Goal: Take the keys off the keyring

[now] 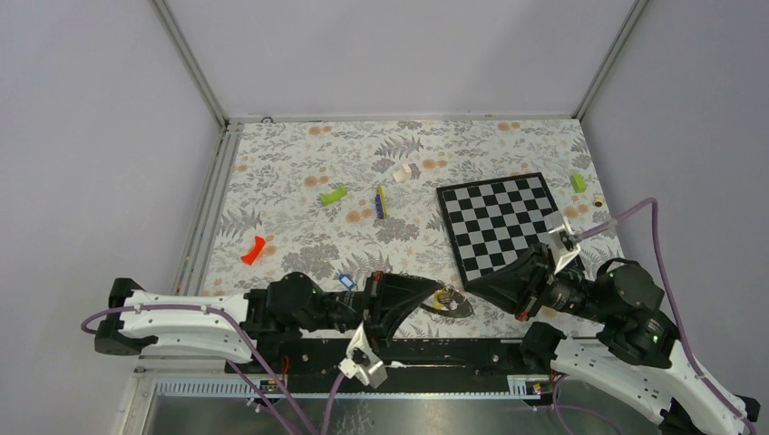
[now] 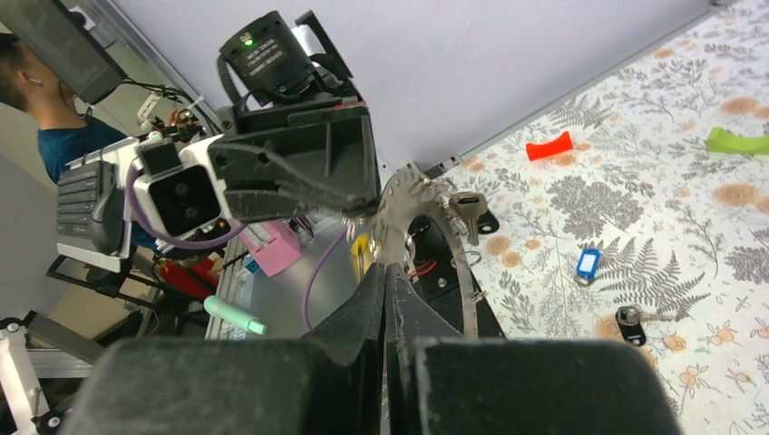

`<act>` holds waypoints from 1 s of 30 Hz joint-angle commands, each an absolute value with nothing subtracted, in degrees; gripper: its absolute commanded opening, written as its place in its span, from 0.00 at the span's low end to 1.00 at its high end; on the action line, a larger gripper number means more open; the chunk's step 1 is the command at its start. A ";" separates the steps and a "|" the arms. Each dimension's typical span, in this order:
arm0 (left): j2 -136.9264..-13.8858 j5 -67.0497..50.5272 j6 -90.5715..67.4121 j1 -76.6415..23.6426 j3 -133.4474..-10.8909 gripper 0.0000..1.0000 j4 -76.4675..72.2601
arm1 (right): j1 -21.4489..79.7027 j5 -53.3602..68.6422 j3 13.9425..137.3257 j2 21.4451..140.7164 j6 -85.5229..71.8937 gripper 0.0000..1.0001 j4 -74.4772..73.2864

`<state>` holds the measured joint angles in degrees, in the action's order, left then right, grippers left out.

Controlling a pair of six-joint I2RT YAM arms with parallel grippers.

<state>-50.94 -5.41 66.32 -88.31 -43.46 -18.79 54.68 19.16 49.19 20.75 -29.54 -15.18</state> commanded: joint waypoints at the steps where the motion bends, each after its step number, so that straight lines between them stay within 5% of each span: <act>1: -47.91 -3.29 65.04 -88.68 -43.48 0.00 -27.65 | 54.49 17.31 48.85 18.18 -28.87 0.00 -12.57; 21: -48.01 -2.48 61.49 -88.86 -43.04 0.00 -26.36 | 54.49 15.52 46.20 17.84 -25.13 0.03 -5.07; 24: -48.45 -0.38 58.32 -88.86 -43.81 0.00 -25.44 | 54.49 15.72 46.85 18.93 -23.43 0.21 -5.66; 30: -50.20 4.45 49.53 -88.86 -46.78 0.00 -22.30 | 54.49 16.29 49.74 21.53 -18.97 0.31 -7.70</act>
<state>-49.28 0.03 56.86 -88.51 -42.57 -21.37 54.68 16.97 46.50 19.31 -23.20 -8.34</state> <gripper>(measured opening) 0.010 0.292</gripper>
